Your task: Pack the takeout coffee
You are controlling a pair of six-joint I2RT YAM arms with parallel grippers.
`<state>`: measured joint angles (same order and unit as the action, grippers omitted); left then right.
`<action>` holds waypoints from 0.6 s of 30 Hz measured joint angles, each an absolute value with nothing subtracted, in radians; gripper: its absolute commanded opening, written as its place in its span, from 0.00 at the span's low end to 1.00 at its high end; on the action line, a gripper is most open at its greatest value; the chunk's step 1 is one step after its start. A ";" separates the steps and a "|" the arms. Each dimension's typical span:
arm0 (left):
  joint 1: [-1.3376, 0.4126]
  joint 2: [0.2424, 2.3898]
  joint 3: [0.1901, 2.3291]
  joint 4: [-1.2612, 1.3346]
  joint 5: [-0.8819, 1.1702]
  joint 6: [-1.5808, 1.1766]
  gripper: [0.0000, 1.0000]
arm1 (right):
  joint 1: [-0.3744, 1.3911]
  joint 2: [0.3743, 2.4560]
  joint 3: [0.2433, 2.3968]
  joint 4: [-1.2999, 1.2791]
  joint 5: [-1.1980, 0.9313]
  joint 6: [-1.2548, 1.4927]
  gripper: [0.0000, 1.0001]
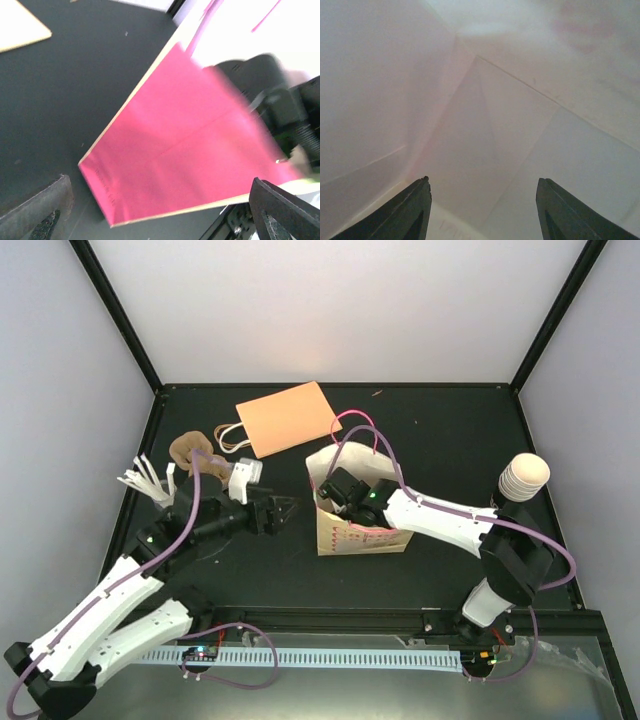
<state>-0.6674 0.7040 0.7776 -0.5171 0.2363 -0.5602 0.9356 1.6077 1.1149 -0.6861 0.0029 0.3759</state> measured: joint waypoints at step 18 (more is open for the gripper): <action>-0.654 1.126 1.247 -0.747 0.199 -0.388 0.94 | 0.949 1.584 1.116 -0.682 0.066 0.349 0.59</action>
<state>-0.6540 1.1263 1.2472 -0.7467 0.1986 -0.3878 0.9485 1.5841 1.1160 -0.6823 0.0658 0.3489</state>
